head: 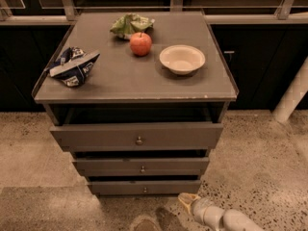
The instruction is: Open bottom drawer
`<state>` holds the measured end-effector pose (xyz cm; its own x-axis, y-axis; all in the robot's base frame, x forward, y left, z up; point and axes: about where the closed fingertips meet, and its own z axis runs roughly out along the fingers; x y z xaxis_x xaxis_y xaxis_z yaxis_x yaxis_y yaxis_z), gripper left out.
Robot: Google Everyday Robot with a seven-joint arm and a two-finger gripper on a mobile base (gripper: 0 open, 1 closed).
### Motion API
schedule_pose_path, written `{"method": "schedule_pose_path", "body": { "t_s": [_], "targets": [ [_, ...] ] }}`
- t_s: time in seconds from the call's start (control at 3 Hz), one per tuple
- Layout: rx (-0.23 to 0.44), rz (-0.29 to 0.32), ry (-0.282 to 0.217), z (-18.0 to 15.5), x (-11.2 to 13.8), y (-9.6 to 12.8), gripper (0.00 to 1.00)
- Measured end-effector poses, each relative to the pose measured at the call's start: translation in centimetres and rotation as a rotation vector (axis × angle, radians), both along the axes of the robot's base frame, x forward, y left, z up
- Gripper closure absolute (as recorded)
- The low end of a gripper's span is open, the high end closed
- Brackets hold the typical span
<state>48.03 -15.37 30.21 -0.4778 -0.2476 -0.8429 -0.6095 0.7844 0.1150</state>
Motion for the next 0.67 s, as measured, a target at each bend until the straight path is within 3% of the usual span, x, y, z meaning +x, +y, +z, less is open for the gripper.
{"method": "schedule_pose_path", "body": {
  "t_s": [0.33,0.67],
  "targets": [
    [0.002,-0.02,-0.016,-4.19,5.34,-0.53,1.0],
    [0.015,-0.008,-0.019,-5.12,6.2,0.07,1.0]
  ]
}}
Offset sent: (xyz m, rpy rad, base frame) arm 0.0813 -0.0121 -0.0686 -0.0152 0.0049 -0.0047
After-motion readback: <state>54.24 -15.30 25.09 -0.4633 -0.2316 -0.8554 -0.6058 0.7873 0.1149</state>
